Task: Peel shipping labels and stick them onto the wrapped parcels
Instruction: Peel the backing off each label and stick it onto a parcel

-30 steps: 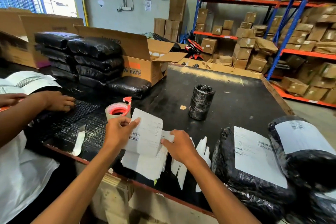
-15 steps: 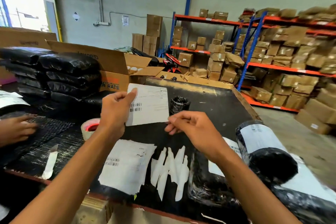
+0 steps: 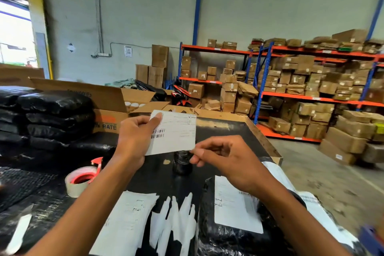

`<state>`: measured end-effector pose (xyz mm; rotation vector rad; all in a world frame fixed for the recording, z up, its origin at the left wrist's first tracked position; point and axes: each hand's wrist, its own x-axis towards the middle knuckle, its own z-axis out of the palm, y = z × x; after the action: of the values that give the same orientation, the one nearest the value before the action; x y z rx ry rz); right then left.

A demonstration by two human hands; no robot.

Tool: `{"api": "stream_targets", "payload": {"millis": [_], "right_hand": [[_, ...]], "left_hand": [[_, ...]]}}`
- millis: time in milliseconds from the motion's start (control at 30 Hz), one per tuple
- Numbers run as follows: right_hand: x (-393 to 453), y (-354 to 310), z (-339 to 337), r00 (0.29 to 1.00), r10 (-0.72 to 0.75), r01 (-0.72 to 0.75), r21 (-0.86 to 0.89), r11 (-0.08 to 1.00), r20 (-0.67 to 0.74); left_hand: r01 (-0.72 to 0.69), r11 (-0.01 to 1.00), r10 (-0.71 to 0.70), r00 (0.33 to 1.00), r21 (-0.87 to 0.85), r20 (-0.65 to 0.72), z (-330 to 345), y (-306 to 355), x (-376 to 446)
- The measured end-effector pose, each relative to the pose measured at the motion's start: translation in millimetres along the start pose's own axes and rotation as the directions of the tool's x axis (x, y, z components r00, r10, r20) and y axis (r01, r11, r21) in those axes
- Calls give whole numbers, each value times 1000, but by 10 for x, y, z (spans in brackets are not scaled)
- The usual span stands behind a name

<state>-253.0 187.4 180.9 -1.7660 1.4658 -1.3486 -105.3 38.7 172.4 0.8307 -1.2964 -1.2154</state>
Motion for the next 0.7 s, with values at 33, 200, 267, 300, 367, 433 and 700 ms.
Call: {"api": "stream_targets", "payload": {"millis": [33,200,267,300,367,433,700], "right_hand": [[9,-1,-8,1000,-9,9,3,1000,2],[118,12,3,999,-30,31,17,999,-29],[182,22,39,999,-21,22,30,999,-44],[208,29,60,999,-18,20,41,999,-46],[249,43,104,999,-20,22,62,998,-42],[280,69,167,999,-7,10,90,996,-34],[346,184,407,995,93,-73,344,936,-43]], "left_hand": [[7,999,-8,1000,46,8,7,-5,8],[-241,886,223,970,397,93,-62,50,-132],[-300,922,227,930,243,289,-99,139,-334],[-291,937,205,907,196,368,-104,181,-438],[-305,928,199,890,213,410,-106,177,-543],[-331,905,229,909,268,347,-100,126,-553],[-75,973,41,987,220,156,-237,-167,-331]]}}
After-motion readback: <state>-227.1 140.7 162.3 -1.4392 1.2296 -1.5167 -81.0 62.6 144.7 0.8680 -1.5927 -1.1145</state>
